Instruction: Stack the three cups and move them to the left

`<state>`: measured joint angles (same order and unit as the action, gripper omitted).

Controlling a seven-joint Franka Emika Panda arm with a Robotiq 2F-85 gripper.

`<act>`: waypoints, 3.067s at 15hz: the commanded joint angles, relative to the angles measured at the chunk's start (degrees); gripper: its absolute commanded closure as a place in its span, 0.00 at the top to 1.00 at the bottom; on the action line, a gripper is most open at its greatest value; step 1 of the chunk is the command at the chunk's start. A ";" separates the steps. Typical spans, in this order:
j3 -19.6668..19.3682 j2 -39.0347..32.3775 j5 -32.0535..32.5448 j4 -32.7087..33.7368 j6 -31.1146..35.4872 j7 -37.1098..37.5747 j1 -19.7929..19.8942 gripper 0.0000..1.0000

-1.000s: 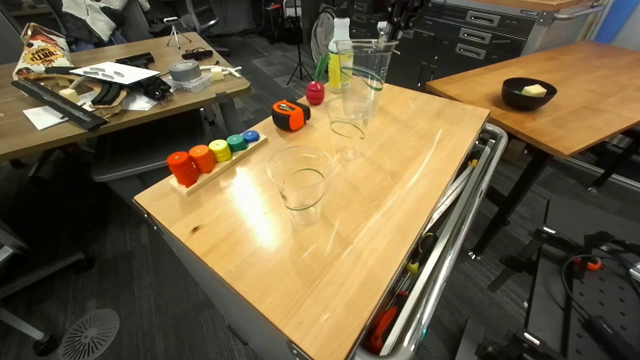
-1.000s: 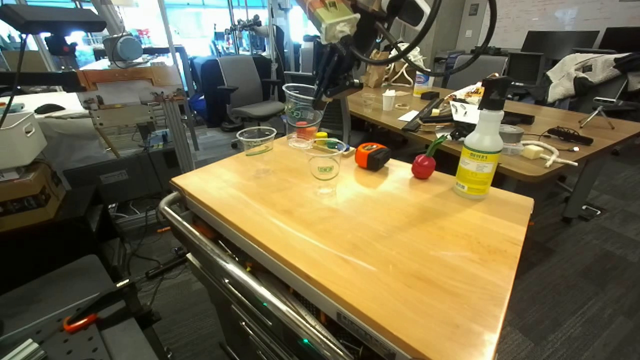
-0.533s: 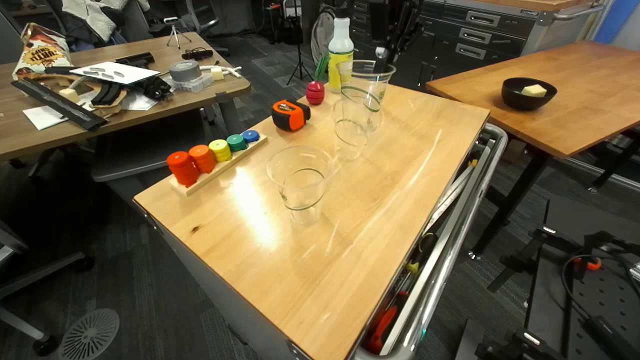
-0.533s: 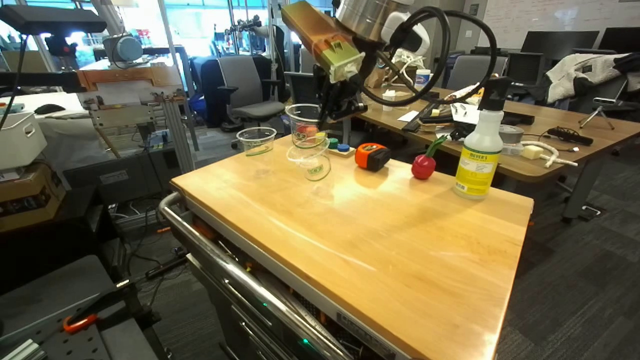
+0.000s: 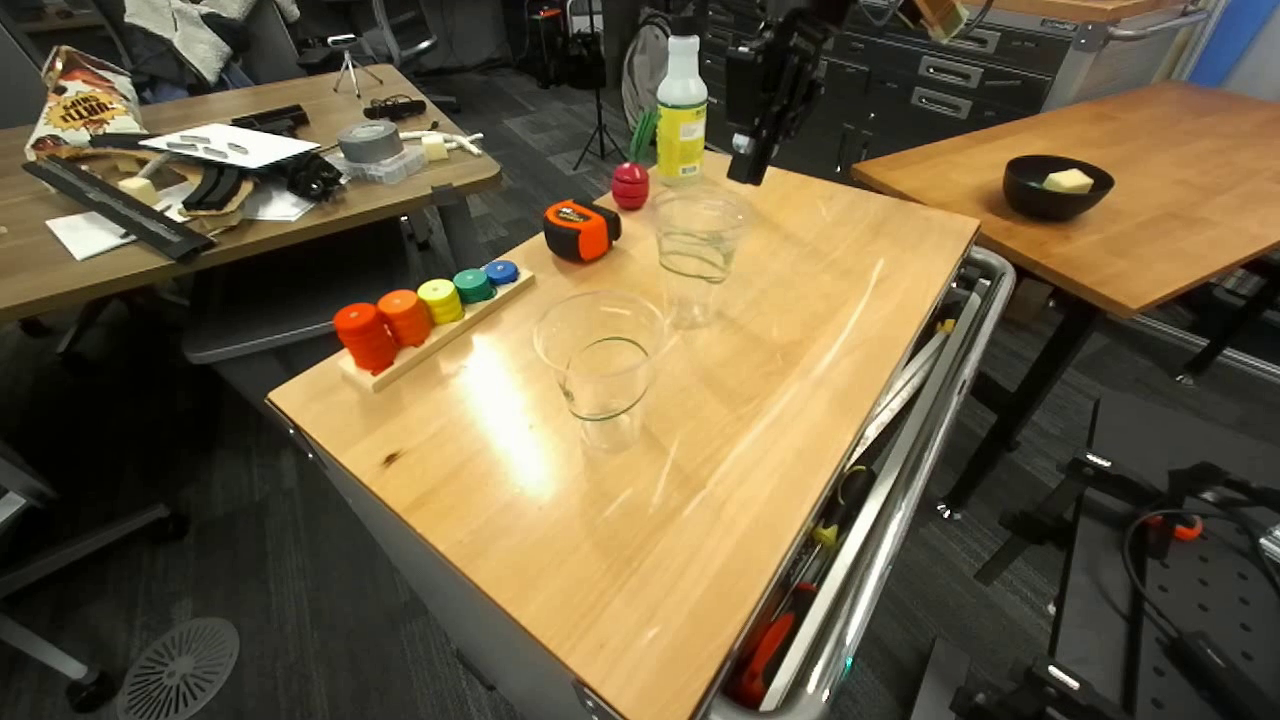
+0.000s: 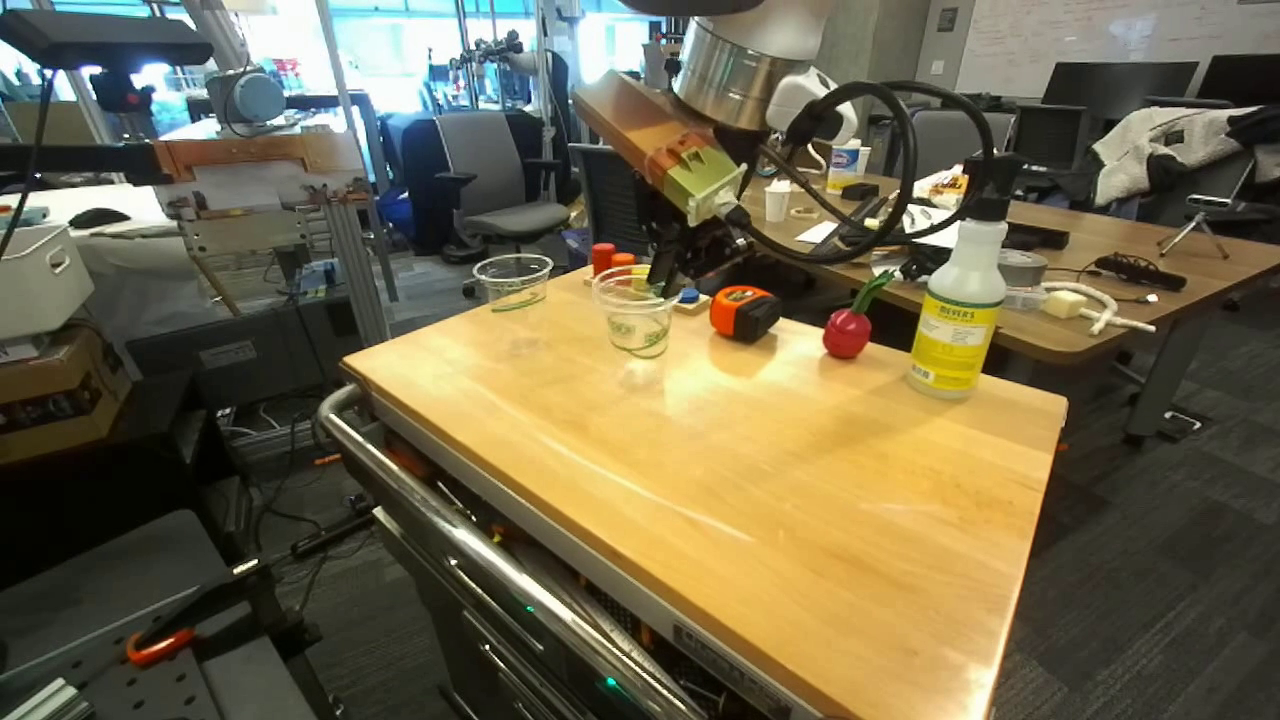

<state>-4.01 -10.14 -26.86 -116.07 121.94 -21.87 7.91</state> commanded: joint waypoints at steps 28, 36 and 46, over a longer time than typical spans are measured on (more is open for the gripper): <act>1.52 -4.02 20.40 -2.05 13.73 19.23 -5.20 0.35; 1.43 -2.68 22.29 -0.06 11.66 29.21 -5.90 0.00; 5.03 3.52 18.21 9.27 -2.79 37.70 -9.23 0.01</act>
<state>-0.30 -8.69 -7.46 -108.93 122.70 13.90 0.45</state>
